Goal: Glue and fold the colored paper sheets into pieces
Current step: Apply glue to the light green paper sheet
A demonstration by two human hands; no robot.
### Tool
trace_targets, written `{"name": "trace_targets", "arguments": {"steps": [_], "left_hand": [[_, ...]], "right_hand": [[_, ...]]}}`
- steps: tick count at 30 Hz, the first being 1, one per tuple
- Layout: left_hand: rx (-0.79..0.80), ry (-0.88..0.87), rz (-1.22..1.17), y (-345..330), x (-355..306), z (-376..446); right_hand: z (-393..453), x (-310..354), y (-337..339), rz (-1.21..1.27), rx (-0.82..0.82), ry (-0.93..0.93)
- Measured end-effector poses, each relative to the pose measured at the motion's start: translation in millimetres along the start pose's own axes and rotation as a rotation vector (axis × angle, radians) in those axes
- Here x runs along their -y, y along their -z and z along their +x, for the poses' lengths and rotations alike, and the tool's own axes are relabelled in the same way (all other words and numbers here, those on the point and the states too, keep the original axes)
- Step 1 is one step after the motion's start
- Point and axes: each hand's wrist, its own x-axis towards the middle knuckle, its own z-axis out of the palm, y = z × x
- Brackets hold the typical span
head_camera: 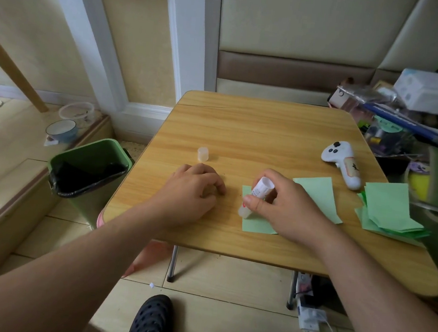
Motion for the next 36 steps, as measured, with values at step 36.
{"name": "trace_targets", "arguments": {"steps": [36], "left_hand": [[-0.022,-0.006,-0.005,-4,3,3]], "right_hand": [[13,-1,1,-0.008,-0.044,-0.023]]}}
